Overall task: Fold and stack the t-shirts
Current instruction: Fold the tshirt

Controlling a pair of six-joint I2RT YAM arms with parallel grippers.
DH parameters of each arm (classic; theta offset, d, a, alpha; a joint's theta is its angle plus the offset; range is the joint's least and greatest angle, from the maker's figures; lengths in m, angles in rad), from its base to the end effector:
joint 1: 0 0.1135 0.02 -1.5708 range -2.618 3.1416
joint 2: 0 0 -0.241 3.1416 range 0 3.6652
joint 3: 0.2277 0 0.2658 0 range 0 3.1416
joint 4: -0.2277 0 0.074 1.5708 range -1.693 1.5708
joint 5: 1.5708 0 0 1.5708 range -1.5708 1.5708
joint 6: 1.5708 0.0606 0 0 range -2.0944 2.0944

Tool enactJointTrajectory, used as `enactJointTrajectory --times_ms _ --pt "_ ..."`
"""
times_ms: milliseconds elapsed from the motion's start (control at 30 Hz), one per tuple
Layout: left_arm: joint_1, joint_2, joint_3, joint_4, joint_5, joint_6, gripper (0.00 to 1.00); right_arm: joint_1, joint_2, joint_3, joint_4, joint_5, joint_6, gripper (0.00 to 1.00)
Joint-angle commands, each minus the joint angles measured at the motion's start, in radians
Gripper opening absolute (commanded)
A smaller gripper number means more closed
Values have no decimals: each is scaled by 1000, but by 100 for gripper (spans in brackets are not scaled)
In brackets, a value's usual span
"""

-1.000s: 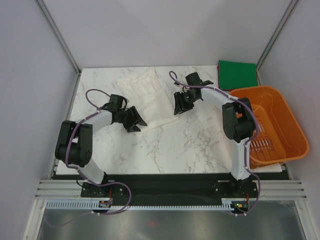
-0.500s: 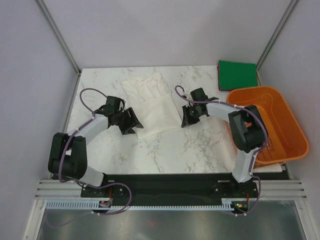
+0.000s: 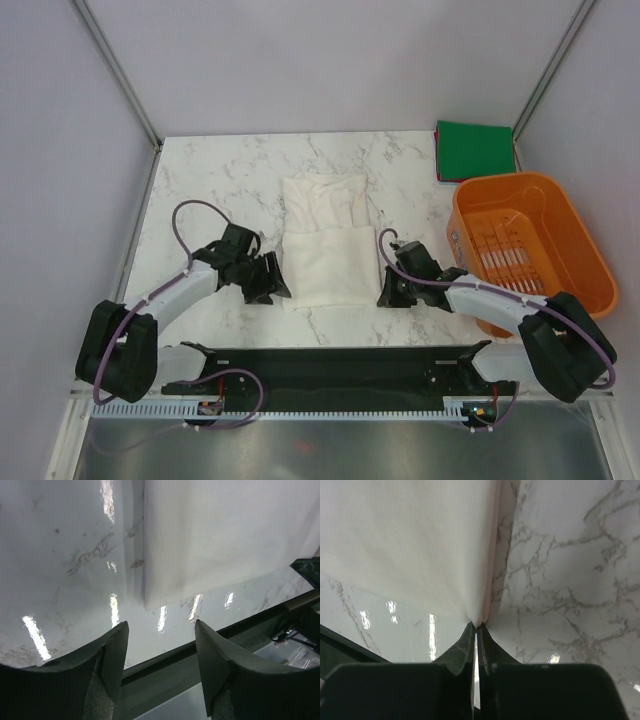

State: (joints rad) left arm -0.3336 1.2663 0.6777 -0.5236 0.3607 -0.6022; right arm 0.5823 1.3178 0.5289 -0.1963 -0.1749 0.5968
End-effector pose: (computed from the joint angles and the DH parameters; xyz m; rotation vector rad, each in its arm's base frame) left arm 0.2333 -0.1035 0.1324 -0.2566 2.7890 -0.7499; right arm 0.2102 0.1510 0.0940 -0.0513 2.6774 0.6438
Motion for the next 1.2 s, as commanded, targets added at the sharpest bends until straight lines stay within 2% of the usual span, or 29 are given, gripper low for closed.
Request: enactJointTrajectory --times_ms 0,33,67,167,233,367,500,633,767,833,967,1167 --pt "-53 -34 -40 91 -13 -70 63 21 -100 -40 -26 81 118 10" --pt "-53 -36 -38 99 -9 -71 61 21 -147 -32 -50 89 116 15" --pt "-53 -33 -9 100 -32 -73 60 21 -164 -3 -110 98 116 30" --pt "-36 20 113 100 -57 -56 58 19 -183 107 -227 166 94 35" --pt "-19 117 186 102 -40 -41 51 21 -143 160 -241 210 67 33" --pt "16 289 325 123 36 -41 41 19 -17 299 -242 245 11 24" --pt "22 425 405 158 61 -42 38 17 93 339 -227 275 -17 20" --pt "42 524 445 157 0 -76 35 17 144 295 -196 279 -23 20" --pt "68 527 427 155 -37 -122 36 19 146 235 -199 322 -29 20" --pt "68 515 453 154 1 -114 38 19 146 240 -206 338 -51 20" --pt "91 538 601 155 125 -117 40 17 146 299 -235 318 -68 20" --pt "123 705 779 154 120 -52 40 19 107 278 -220 227 -37 22"
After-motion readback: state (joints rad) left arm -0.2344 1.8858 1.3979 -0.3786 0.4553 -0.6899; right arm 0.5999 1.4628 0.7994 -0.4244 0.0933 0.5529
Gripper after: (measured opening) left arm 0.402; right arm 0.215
